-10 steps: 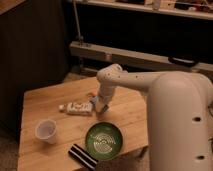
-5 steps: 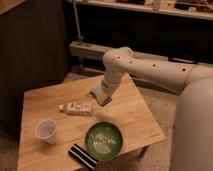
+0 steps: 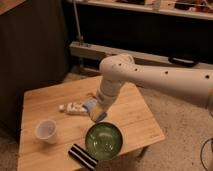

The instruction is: Place the white sponge in the ceramic bowl

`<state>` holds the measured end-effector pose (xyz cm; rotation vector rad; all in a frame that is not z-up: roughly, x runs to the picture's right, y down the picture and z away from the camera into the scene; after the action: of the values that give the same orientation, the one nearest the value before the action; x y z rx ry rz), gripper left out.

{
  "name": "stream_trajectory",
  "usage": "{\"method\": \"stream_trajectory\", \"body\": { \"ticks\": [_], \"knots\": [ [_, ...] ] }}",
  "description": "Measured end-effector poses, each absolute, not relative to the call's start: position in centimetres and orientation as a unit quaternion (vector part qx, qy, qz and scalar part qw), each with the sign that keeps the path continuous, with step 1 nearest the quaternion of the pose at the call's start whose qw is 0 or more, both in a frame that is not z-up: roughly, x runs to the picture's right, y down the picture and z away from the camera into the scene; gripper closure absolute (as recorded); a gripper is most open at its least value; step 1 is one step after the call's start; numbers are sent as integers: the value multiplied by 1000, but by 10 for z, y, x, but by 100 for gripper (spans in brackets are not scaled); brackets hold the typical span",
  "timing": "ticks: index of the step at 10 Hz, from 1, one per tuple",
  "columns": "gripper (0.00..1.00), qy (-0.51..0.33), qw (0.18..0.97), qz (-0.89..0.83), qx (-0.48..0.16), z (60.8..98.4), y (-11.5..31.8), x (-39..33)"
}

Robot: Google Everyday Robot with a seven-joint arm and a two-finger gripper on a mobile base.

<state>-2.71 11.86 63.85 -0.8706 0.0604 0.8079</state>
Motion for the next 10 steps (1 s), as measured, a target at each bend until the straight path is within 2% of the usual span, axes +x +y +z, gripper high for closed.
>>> {"method": "stream_trajectory", "body": {
  "ticks": [3, 4, 6, 7, 10],
  "knots": [
    [57, 58, 810, 387, -437, 595, 168, -28],
    [45, 84, 799, 397, -444, 586, 188, -16],
    [26, 125, 783, 411, -450, 590, 215, 2],
    [21, 140, 776, 417, -451, 598, 225, 7],
    [20, 139, 769, 435, -447, 619, 231, 2]
  ]
}}
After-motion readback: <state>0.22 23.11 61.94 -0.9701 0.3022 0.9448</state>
